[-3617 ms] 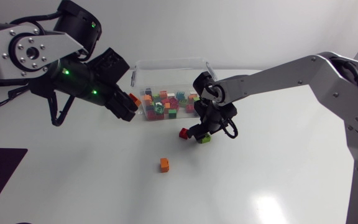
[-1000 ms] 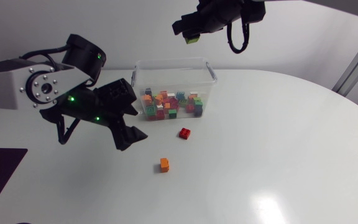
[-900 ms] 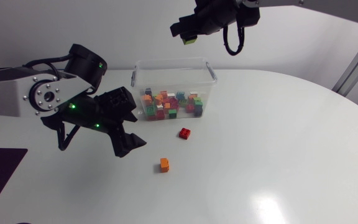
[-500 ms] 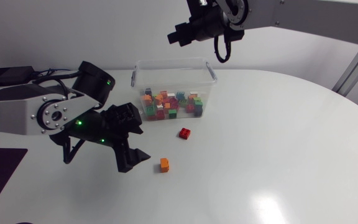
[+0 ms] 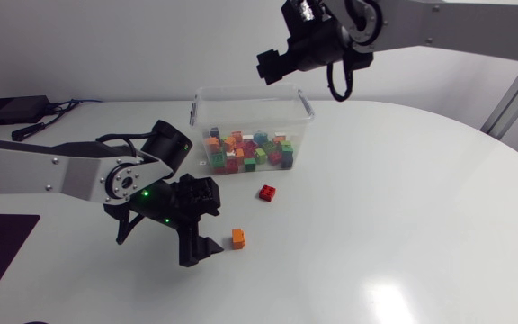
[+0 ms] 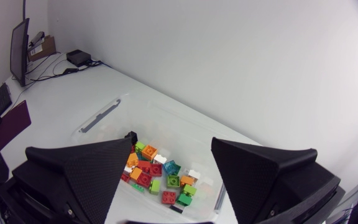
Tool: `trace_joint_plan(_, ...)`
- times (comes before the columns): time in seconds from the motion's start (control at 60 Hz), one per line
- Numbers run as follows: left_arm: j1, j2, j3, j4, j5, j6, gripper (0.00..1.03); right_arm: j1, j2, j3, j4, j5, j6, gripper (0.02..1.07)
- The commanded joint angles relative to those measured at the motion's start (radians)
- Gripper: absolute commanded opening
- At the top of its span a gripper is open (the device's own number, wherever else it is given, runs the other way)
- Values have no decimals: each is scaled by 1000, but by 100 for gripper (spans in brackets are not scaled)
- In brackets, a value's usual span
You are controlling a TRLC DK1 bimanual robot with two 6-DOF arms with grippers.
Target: Place the duplo bricks in the container
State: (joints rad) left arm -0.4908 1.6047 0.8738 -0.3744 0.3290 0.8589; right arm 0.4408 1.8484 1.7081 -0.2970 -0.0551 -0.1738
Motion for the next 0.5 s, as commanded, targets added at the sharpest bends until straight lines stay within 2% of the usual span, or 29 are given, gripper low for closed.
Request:
trace_joint_plan(0.0,-15,24,-19,6,38,71,98,-19,-106,-84,-17,-22,-33,98)
trace_joint_plan(0.317,-28,144,40,38,62,66,98,-45,-318,-383,7,-71,-43,98)
trace_joint_plan(0.483,-29,184,71,80,62,15,98,-42,-383,-519,36,-75,-41,98)
